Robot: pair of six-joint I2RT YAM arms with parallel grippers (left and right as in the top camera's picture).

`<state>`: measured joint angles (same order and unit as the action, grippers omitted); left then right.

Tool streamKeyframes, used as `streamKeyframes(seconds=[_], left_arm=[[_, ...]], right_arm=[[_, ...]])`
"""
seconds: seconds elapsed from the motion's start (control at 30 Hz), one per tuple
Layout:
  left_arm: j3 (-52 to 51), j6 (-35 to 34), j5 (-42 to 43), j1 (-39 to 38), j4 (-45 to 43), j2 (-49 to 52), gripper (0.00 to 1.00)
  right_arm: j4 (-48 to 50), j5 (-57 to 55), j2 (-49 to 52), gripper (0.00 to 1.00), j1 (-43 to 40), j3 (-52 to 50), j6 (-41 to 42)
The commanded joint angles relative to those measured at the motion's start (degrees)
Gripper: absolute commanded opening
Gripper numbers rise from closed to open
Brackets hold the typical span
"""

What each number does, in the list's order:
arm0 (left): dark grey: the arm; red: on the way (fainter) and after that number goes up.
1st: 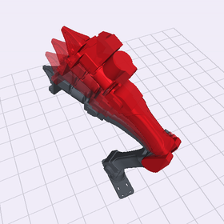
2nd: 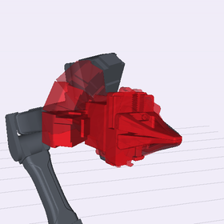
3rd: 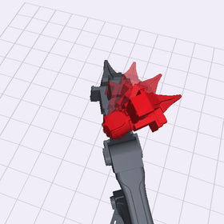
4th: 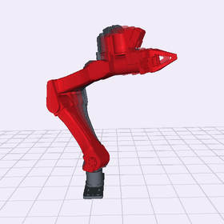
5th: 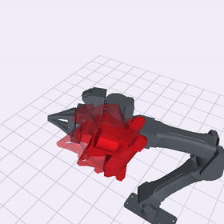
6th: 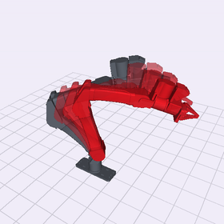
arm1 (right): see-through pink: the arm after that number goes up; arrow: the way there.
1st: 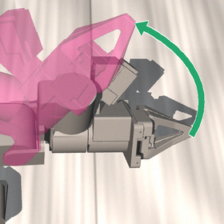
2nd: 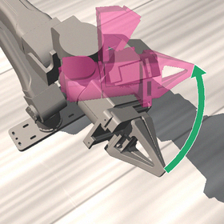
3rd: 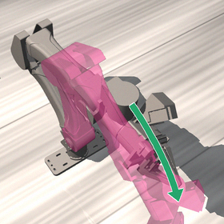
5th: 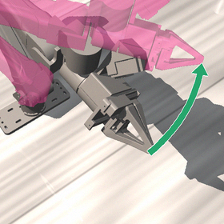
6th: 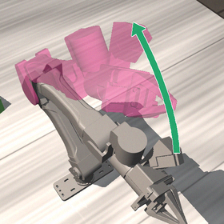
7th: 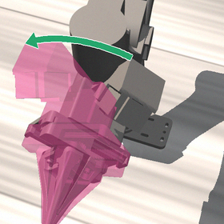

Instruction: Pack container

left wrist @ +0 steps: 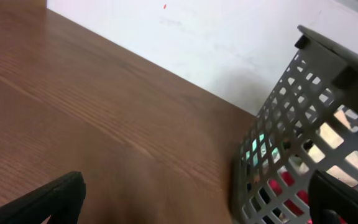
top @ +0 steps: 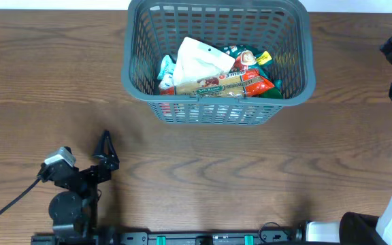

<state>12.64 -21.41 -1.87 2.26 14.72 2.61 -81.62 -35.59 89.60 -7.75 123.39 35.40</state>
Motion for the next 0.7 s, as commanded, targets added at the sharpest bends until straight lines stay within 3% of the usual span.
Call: streamKeyframes(seconds=[0.0,0.67], left_arm=[[-1.42,-2.27,0.24,0.35,-0.33,-0.70,0.99],[-7.34,-2.12,2.47,0.33,-0.50,-2.47,0.99]], right_arm=[[-0.11,-0.98,0.02,0.99,-0.44,0.52,0.57],[-0.11,-0.98,0.02,0.99,-0.44,0.52,0.57]])
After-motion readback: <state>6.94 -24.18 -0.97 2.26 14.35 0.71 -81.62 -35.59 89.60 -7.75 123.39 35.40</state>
